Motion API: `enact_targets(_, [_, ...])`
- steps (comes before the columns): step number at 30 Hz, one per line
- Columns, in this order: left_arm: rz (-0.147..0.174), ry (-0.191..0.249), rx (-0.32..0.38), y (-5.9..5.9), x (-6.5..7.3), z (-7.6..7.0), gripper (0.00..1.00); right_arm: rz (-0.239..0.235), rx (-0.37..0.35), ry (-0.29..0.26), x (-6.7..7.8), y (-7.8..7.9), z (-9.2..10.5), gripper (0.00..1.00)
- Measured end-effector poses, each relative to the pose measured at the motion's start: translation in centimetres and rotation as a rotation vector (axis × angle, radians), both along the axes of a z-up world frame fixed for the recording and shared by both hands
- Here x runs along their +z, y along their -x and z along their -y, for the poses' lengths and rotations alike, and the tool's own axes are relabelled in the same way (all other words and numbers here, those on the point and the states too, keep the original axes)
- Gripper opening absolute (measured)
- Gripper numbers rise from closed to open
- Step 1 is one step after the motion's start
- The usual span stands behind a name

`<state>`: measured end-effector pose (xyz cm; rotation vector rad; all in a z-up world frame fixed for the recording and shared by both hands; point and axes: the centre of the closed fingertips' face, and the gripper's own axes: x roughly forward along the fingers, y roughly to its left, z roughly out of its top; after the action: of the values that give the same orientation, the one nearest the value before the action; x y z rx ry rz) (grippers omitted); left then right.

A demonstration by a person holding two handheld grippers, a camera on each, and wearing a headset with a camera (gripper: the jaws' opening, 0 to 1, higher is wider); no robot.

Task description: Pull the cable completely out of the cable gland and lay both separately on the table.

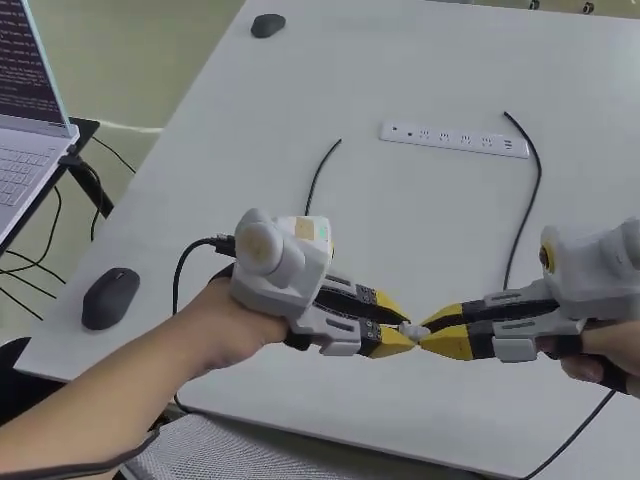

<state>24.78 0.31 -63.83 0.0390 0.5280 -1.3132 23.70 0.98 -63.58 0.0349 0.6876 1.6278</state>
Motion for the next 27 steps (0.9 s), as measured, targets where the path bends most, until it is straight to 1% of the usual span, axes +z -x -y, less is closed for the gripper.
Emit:
enact_targets(1, [-0.006,0.004,0.001,0.0,0.0,0.0,0.15,0.031,0.003,0.000,0.0,0.1,0.0,0.07])
enact_targets(2, [-0.007,0.006,0.001,0.0,0.0,0.0,0.15,0.041,0.002,0.002,0.0,0.1,0.0,0.07])
enact_targets(6, [-0.027,0.017,0.011,-0.1,-0.2,-0.1,0.15,0.157,0.018,0.013,-0.1,0.1,0.0,0.07])
enact_targets(7, [-0.036,0.019,0.012,0.0,-0.2,-0.1,0.15,0.171,0.021,0.017,-0.1,0.2,0.0,0.07])
enact_targets(8, [-0.032,0.018,0.012,0.0,-0.2,-0.1,0.15,0.187,0.018,0.022,-0.2,0.2,-0.1,0.07])
enact_targets(9, [-0.033,0.017,0.014,0.0,-0.2,-0.1,0.15,0.214,0.018,0.025,-0.2,0.1,-0.1,0.07])
enact_targets(10, [-0.042,0.017,0.018,0.0,-0.2,-0.2,0.15,0.266,0.029,0.030,-0.2,0.1,-0.2,0.07])
enact_targets(12, [-0.043,0.019,0.018,0.1,-0.2,-0.2,0.15,0.304,0.036,0.053,-0.4,0.2,-0.2,0.07])
enact_targets(13, [-0.048,0.020,0.022,0.1,-0.3,-0.2,0.15,0.333,0.040,0.066,-0.5,0.1,-0.1,0.07])
enact_targets(14, [-0.056,0.021,0.026,0.1,-0.3,-0.3,0.15,0.354,0.047,0.076,-0.6,0.1,-0.2,0.07])
enact_targets(15, [-0.058,0.022,0.026,0.2,-0.4,-0.3,0.15,0.384,0.058,0.090,-0.6,0.2,-0.2,0.07])
enact_targets(16, [-0.060,0.023,0.026,0.2,-0.4,-0.3,0.15,0.401,0.062,0.099,-0.6,0.3,-0.3,0.07])
enact_targets(19, [-0.062,0.023,0.027,0.3,-0.4,-0.4,0.15,0.426,0.067,0.119,-0.8,0.2,-0.3,0.07])
enact_targets(21, [-0.056,0.023,0.026,0.3,-0.4,-0.4,0.15,0.444,0.071,0.132,-1.0,0.1,-0.3,0.08])
enact_targets(27, [-0.041,0.017,0.022,0.4,-0.3,-0.4,0.15,0.456,0.068,0.145,-0.8,0.2,-0.5,0.08])
